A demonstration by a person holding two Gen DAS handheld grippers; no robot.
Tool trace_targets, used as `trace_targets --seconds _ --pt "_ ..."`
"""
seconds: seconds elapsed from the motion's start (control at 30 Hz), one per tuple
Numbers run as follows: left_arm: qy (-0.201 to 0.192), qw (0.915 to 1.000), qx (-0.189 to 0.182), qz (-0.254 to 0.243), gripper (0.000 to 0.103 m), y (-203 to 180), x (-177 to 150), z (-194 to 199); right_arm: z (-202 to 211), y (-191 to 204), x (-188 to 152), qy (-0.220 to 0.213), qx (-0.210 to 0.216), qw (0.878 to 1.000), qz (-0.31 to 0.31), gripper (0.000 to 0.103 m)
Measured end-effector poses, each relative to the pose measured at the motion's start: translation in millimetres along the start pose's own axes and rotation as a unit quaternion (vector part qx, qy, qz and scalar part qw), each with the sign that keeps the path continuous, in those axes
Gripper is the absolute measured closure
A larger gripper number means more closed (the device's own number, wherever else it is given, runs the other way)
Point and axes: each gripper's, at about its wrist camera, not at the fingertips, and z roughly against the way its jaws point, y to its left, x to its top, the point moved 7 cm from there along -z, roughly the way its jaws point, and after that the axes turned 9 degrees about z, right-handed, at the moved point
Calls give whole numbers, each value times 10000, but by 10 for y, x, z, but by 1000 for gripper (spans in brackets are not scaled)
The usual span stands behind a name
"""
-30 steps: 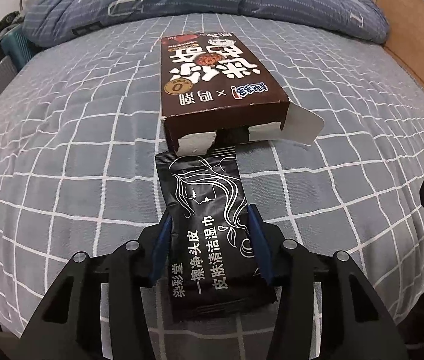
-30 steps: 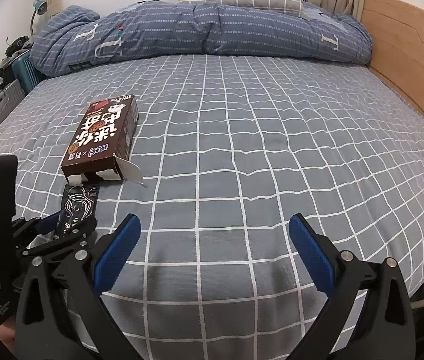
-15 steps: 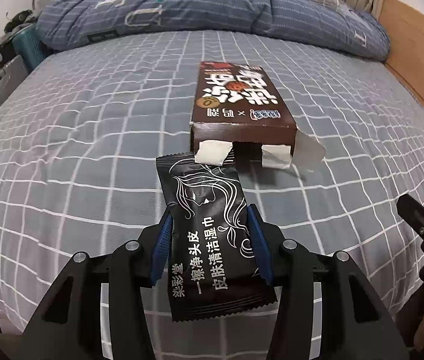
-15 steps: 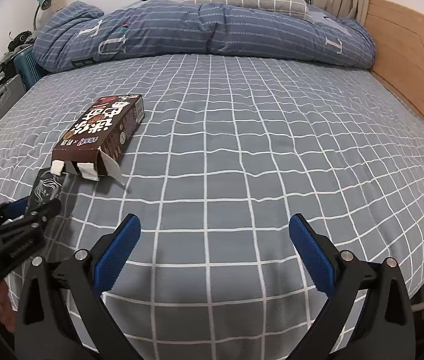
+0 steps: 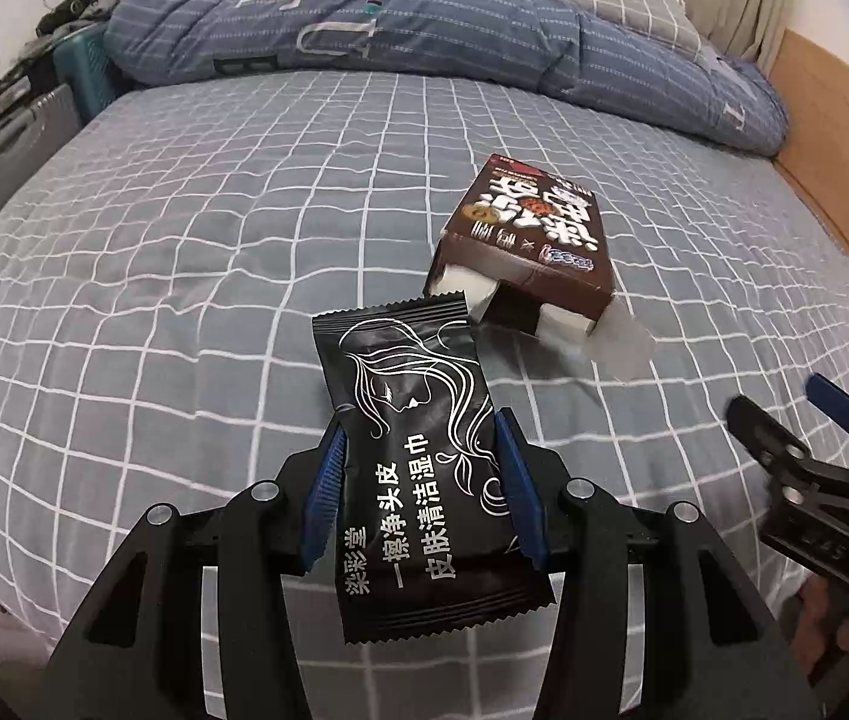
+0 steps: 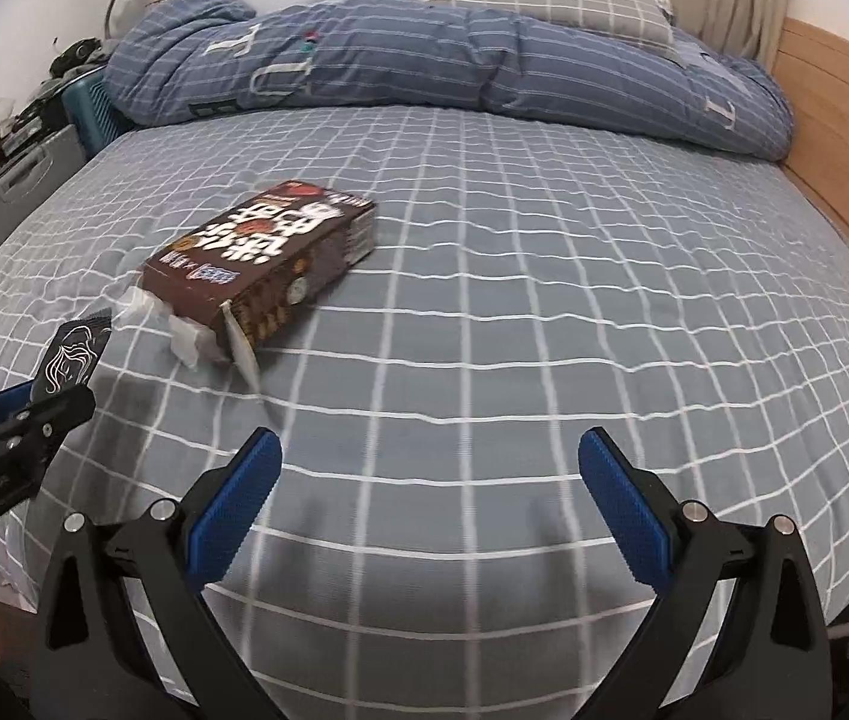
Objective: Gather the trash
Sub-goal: 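Lift the black packet with the left tool while the right tool nudges the brown box, then grasp the brown snack box with the right tool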
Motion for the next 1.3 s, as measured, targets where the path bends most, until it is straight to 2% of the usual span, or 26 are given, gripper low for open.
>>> trace_targets --seconds 0.27,0.47,0.63,0.83,1.3 --pt "-58 10000 -59 52 55 217 42 124 -38 220 151 29 76 9999 -149 8" --pt "-340 9990 241 164 55 555 286 129 -157 542 530 39 300 9987 -419 8" --pt "-444 9980 383 255 55 760 443 77 -400 803 845 201 136 9988 -434 8" --pt "-406 9979 398 308 55 864 491 -37 -718 890 1073 476 -102 9971 -591 8" --pt "-355 9977 321 475 55 985 483 -160 -1083 981 1101 775 -233 9936 -785 8"
